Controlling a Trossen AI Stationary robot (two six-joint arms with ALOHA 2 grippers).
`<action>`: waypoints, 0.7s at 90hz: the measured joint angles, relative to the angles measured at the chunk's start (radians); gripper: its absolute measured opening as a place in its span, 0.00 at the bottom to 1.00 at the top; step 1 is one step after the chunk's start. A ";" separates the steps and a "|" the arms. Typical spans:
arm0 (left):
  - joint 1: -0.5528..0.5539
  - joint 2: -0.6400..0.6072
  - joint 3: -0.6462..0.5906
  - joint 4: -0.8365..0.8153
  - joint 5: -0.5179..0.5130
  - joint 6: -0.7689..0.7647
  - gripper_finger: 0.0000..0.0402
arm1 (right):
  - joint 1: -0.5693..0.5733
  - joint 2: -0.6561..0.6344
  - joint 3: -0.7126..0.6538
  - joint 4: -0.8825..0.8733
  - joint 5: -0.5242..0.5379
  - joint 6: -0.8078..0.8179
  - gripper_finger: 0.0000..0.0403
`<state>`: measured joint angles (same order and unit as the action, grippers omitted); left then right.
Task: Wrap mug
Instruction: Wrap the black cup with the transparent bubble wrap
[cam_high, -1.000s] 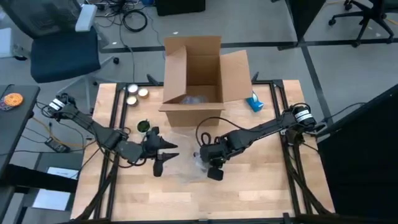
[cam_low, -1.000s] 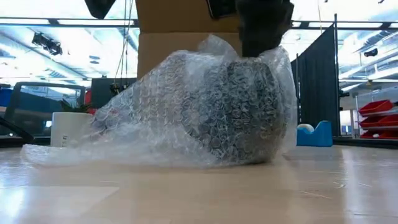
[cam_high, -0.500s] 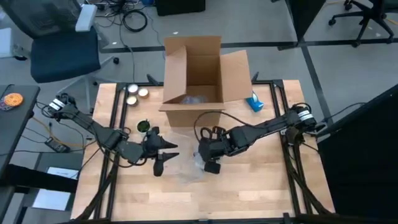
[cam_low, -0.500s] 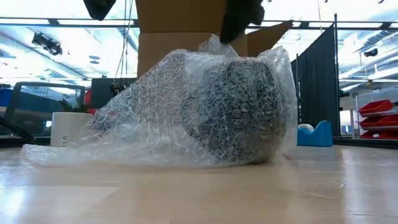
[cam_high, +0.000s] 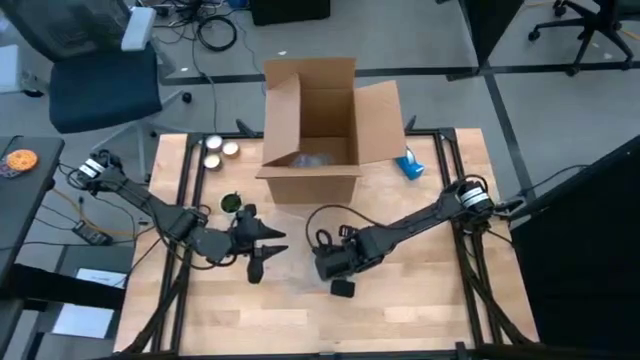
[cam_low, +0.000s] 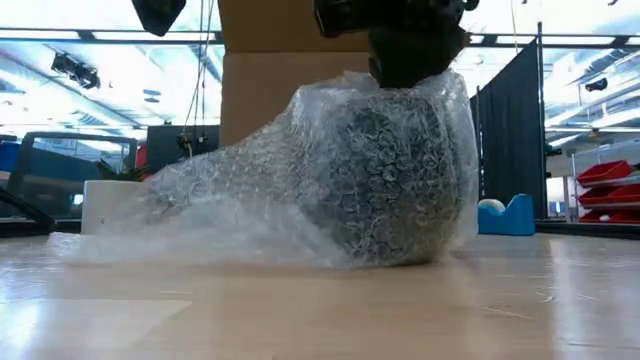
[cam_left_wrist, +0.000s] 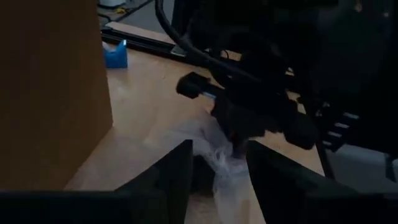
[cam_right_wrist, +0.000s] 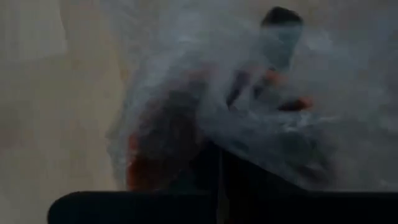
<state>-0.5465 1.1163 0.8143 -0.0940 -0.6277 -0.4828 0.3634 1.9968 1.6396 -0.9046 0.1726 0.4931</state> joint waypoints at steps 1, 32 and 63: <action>0.000 0.002 0.000 0.000 0.000 0.000 0.34 | 0.000 0.003 -0.001 0.003 0.002 0.000 0.00; 0.000 0.037 0.000 0.000 -0.002 -0.006 0.34 | -0.033 0.033 -0.007 0.003 -0.091 -0.020 0.00; 0.000 0.037 0.000 -0.006 -0.002 -0.012 0.34 | 0.006 -0.068 0.155 -0.195 -0.061 0.008 0.00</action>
<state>-0.5465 1.1530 0.8143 -0.1004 -0.6292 -0.4951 0.3695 1.9285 1.7948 -1.0992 0.1118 0.5013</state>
